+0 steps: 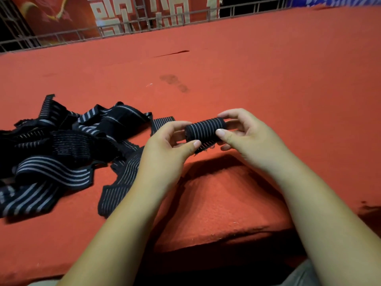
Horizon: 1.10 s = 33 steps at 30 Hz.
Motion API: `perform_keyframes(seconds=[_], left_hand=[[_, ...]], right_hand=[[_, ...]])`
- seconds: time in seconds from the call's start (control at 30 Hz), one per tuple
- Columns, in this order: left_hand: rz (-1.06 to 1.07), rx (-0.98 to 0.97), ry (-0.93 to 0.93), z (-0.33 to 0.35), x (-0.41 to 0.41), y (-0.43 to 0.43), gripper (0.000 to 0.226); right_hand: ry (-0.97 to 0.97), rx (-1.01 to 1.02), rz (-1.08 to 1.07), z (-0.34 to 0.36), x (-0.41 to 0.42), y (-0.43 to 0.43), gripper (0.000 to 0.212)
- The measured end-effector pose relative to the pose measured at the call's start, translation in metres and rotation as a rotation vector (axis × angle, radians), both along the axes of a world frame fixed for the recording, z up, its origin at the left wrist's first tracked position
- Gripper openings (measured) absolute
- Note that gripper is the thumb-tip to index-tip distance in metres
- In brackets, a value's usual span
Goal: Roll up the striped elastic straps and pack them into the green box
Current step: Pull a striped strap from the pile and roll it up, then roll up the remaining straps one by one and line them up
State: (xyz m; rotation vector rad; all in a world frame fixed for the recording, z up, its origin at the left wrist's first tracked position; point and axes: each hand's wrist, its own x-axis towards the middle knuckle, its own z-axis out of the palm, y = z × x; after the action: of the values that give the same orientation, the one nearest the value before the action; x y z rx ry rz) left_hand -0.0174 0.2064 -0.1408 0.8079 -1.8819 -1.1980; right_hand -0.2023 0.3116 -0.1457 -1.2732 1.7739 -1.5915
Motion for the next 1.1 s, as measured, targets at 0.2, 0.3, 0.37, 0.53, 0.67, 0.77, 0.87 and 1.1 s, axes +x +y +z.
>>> perform_keyframes(seconds=[0.2, 0.3, 0.37, 0.53, 0.67, 0.77, 0.87, 1.1], left_hand=[[0.007, 0.009, -0.048, -0.012, -0.047, 0.007, 0.046], [0.005, 0.047, -0.015, -0.012, -0.081, 0.012, 0.051], [-0.007, 0.057, -0.010, -0.013, -0.104, 0.016, 0.048], [-0.019, -0.051, -0.095, -0.037, -0.138, 0.008, 0.047], [0.006, -0.149, -0.209, -0.056, -0.145, -0.006, 0.049], [-0.004, -0.188, -0.214, -0.061, -0.147, -0.010, 0.049], [-0.002, -0.193, -0.218, -0.064, -0.147, -0.012, 0.049], [0.025, -0.199, -0.238, -0.063, -0.147, -0.009, 0.048]], right_hand=[[0.001, 0.079, -0.114, -0.002, -0.032, 0.016, 0.021], [0.014, 0.085, -0.208, -0.012, -0.052, 0.014, 0.026], [0.001, 0.059, -0.288, -0.017, -0.066, 0.013, 0.029], [0.089, 0.112, -0.416, -0.033, -0.088, 0.008, 0.033], [0.185, 0.242, -0.450, -0.047, -0.093, -0.002, 0.033], [0.185, 0.258, -0.460, -0.047, -0.095, -0.004, 0.033], [0.177, 0.257, -0.461, -0.046, -0.094, -0.004, 0.033], [0.173, 0.298, -0.467, -0.048, -0.091, -0.005, 0.037]])
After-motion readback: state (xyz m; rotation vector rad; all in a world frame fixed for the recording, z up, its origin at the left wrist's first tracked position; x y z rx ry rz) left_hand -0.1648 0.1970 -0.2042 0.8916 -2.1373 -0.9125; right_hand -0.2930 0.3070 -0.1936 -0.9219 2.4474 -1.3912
